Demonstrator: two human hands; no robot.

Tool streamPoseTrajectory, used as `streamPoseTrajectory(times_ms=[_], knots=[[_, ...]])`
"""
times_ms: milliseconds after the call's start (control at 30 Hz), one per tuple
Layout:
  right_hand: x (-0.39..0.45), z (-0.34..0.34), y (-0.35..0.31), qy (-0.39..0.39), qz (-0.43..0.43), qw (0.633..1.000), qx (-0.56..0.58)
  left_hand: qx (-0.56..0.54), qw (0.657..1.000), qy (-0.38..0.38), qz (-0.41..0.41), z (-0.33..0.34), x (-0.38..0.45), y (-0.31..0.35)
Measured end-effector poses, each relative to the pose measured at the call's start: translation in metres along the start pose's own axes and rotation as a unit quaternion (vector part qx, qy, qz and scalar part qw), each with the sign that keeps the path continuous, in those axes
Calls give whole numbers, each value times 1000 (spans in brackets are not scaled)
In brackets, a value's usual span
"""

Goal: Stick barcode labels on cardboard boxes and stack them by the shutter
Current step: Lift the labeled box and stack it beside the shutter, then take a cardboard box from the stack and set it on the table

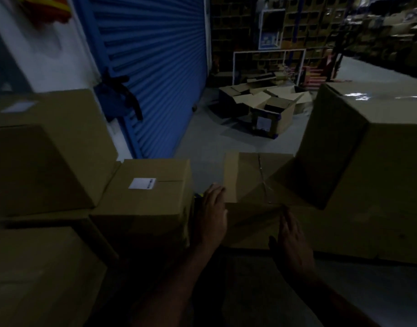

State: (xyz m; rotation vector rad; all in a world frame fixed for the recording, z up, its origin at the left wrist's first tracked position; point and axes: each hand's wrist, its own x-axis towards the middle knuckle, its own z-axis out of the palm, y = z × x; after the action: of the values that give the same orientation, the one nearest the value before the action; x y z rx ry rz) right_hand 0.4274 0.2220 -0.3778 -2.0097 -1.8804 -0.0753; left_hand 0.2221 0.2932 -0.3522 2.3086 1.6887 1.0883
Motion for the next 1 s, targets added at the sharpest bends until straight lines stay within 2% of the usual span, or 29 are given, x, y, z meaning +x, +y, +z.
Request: streamPoseTrajectory(times_ms=[100,200,333,400,467,567,733,1000], knots=[[-9,0,-35,-16,-26,999,34,-7,998,63,-22,-30,-6,-27],[-7,-1,-78,-22,-73,995,65,-10,988,133,-81,-66,-18,-61],[2,1,-140,-53,-150,975,158,17,939,199,-281,-107,-37,-111],[12,4,-172,-81,-152,964,204,45,909,203,-360,-119,-43,-139],[24,10,-199,-110,-125,955,245,29,894,204,-398,-126,-48,-163],[38,20,-223,-136,-81,945,287,-20,885,199,-420,-130,-52,-182],[47,25,-243,-162,-16,930,330,-32,886,213,-409,-133,-53,-188],[38,25,-243,-159,-3,931,328,75,888,194,-410,-141,-49,-194]])
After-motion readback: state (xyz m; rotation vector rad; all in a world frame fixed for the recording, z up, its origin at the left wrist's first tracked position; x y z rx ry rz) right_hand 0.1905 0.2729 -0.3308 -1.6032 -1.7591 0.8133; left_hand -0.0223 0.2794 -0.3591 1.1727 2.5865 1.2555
